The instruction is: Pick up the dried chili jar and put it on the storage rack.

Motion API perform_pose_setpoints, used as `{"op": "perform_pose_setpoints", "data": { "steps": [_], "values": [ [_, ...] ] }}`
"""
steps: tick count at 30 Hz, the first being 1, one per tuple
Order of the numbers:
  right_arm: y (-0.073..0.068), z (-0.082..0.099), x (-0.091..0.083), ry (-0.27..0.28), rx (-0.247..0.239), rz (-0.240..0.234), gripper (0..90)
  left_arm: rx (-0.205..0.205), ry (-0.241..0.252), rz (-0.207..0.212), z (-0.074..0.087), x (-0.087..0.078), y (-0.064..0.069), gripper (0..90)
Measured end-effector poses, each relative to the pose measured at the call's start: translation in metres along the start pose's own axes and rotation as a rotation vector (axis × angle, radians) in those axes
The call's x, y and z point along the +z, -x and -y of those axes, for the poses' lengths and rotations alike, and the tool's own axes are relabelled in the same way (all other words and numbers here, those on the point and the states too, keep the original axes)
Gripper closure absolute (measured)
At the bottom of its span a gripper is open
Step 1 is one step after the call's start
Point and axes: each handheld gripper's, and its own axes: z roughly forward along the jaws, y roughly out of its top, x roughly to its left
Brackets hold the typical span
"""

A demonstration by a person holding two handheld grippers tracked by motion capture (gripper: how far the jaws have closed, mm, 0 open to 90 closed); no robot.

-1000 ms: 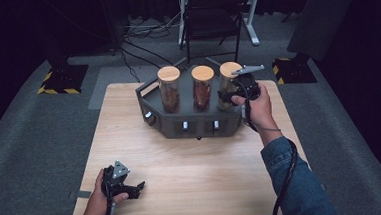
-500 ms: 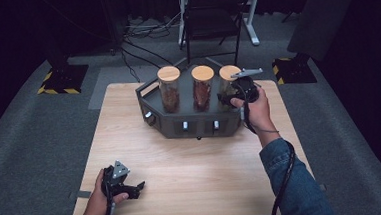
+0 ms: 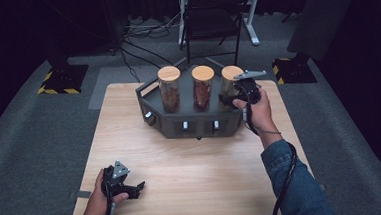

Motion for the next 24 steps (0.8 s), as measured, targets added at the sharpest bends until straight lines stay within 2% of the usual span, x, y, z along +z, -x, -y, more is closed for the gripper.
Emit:
{"op": "perform_pose_setpoints", "data": {
  "steps": [10, 16, 21, 24],
  "values": [
    [0.0010, 0.0011, 0.0005, -0.005, 0.000, 0.002, 20.8, 0.000, 0.000, 0.000, 0.0000, 0.0000, 0.0000, 0.2],
    [0.0010, 0.0009, 0.0010, -0.002, 0.006, 0.021, 15.9, 0.000, 0.000, 0.000, 0.0000, 0.0000, 0.0000, 0.2],
    [0.0019, 0.0013, 0.0015, 0.006, 0.016, 0.046, 8.5, 0.000, 0.000, 0.000, 0.0000, 0.0000, 0.0000, 0.2],
    [0.0011, 0.0015, 0.0014, 0.010, 0.005, 0.062, 6.4, 0.000, 0.000, 0.000, 0.0000, 0.0000, 0.0000, 0.2]
  ]
}}
